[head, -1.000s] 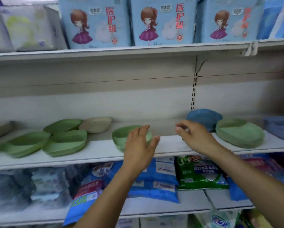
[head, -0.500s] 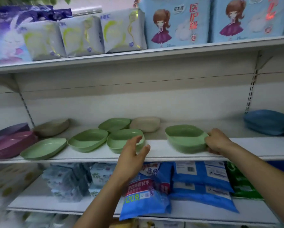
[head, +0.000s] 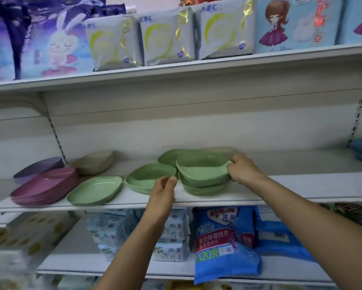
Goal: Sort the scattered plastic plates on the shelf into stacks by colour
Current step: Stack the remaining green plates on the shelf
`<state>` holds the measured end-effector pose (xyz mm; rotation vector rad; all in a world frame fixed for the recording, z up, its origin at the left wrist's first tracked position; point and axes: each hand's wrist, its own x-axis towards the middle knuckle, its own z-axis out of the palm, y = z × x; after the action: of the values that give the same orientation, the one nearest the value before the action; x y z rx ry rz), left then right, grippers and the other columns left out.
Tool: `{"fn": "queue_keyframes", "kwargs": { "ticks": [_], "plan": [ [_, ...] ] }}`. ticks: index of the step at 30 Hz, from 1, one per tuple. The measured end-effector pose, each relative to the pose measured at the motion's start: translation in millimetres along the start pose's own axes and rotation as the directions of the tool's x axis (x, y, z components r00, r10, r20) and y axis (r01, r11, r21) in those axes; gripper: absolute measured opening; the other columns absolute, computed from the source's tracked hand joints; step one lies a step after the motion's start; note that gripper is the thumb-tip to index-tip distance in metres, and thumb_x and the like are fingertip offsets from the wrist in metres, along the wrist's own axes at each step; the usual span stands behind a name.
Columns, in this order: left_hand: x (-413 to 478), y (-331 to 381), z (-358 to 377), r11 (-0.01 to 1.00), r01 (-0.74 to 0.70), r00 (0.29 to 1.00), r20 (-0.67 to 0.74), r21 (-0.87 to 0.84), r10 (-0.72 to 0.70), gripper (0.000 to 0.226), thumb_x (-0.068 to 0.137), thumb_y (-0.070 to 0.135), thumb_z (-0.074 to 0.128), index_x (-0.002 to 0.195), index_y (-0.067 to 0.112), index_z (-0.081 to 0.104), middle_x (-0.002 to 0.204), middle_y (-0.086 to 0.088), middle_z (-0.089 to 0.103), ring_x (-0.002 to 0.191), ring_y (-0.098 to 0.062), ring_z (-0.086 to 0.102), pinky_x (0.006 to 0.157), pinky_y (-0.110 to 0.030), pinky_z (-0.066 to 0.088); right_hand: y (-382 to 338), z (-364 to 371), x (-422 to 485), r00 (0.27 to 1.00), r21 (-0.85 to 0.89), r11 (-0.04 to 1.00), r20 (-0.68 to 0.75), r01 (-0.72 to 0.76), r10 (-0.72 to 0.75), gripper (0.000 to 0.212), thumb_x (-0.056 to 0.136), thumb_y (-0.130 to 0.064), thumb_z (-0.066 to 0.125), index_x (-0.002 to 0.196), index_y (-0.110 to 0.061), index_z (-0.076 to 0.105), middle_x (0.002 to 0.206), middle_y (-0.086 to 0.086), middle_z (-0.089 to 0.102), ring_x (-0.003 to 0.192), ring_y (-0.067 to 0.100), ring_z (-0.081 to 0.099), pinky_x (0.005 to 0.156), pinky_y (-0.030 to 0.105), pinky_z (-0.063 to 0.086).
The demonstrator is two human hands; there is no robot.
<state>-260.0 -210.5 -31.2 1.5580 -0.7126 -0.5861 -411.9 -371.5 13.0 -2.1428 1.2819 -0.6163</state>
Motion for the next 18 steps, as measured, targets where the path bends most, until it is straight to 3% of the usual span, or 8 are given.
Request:
{"fn": "queue_keyframes", "kwargs": {
  "ticks": [3,5,6,8,11,14,18],
  "plan": [
    [9.9,1.1,-7.9,0.999,0.051,0.995,0.088,-0.006,-0.050,0.070,0.085,0.054,0.054,0.136,0.007,0.044,0.089,-0.009,0.059,0.079,-0.022,0.058,0.096,-0.045,0.046,-10.7,9.1,-5.4,0.999,-0.318,0.948,0.016,-0.022,0.029,0.019,0.088,-0.012,0.039,0.095,-0.013,0.056,0.080,0.000,0.058,0.068,0.017,0.053,0.057,0.025,0.038],
    [13.8,5.0,-9.7,0.998,0.068,0.986,0.154,0.002,-0.068,0.076,0.087,0.052,0.054,0.138,0.000,0.037,0.112,-0.035,0.054,0.077,-0.030,0.060,0.093,-0.046,0.045,-11.1,10.7,-6.8,0.999,-0.439,0.898,0.022,-0.023,0.037,0.027,0.086,-0.013,0.040,0.103,-0.018,0.059,0.088,-0.002,0.063,0.069,0.016,0.053,0.055,0.024,0.036],
    [15.9,7.0,-9.8,0.997,0.080,0.980,0.184,0.014,-0.082,0.075,0.088,0.052,0.053,0.137,-0.002,0.036,0.126,-0.039,0.044,0.078,-0.031,0.061,0.092,-0.045,0.043,-10.3,12.3,-6.2,0.999,-0.458,0.889,0.029,-0.024,0.041,0.035,0.085,-0.013,0.039,0.113,-0.021,0.059,0.098,-0.001,0.065,0.073,0.017,0.054,0.056,0.024,0.037],
    [21.0,11.4,-6.7,0.994,0.108,0.969,0.219,0.029,-0.112,0.067,0.092,0.051,0.049,0.134,-0.001,0.042,0.127,-0.036,0.048,0.093,-0.035,0.064,0.104,-0.047,0.041,-9.6,18.0,-5.7,0.996,-0.378,0.925,0.066,-0.032,0.061,0.042,0.086,-0.013,0.038,0.124,-0.021,0.055,0.100,0.004,0.066,0.074,0.020,0.057,0.059,0.026,0.043],
    [28.6,16.9,-0.8,0.988,0.148,0.963,0.221,0.045,-0.154,0.045,0.098,0.047,0.043,0.120,0.012,0.060,0.120,-0.013,0.065,0.109,-0.028,0.062,0.105,-0.046,0.044,-9.6,24.5,-6.5,0.980,-0.035,0.991,0.144,-0.132,0.135,0.026,0.091,-0.006,0.035,0.110,-0.006,0.053,0.064,0.009,0.060,0.047,0.017,0.049,0.045,0.023,0.038],
    [28.2,19.3,1.9,0.989,0.147,0.968,0.206,0.009,-0.146,0.042,0.099,0.046,0.042,0.119,0.014,0.060,0.117,-0.009,0.065,0.104,-0.024,0.064,0.097,-0.041,0.052,-8.6,20.0,-6.2,0.984,0.084,0.989,0.138,-0.121,0.108,0.020,0.093,-0.006,0.036,0.102,-0.006,0.054,0.059,0.008,0.055,0.042,0.016,0.043,0.038,0.019,0.031],
    [16.0,31.7,-3.0,0.966,0.164,0.967,0.224,-0.199,-0.118,0.040,0.101,0.044,0.041,0.119,0.012,0.057,0.115,-0.012,0.065,0.094,-0.026,0.070,0.083,-0.039,0.059,-25.4,15.4,-11.6,0.990,0.245,0.969,0.143,-0.039,0.004,0.021,0.094,-0.006,0.038,0.089,-0.008,0.058,0.057,0.007,0.052,0.039,0.013,0.036,0.036,0.018,0.024]
  ]
}}
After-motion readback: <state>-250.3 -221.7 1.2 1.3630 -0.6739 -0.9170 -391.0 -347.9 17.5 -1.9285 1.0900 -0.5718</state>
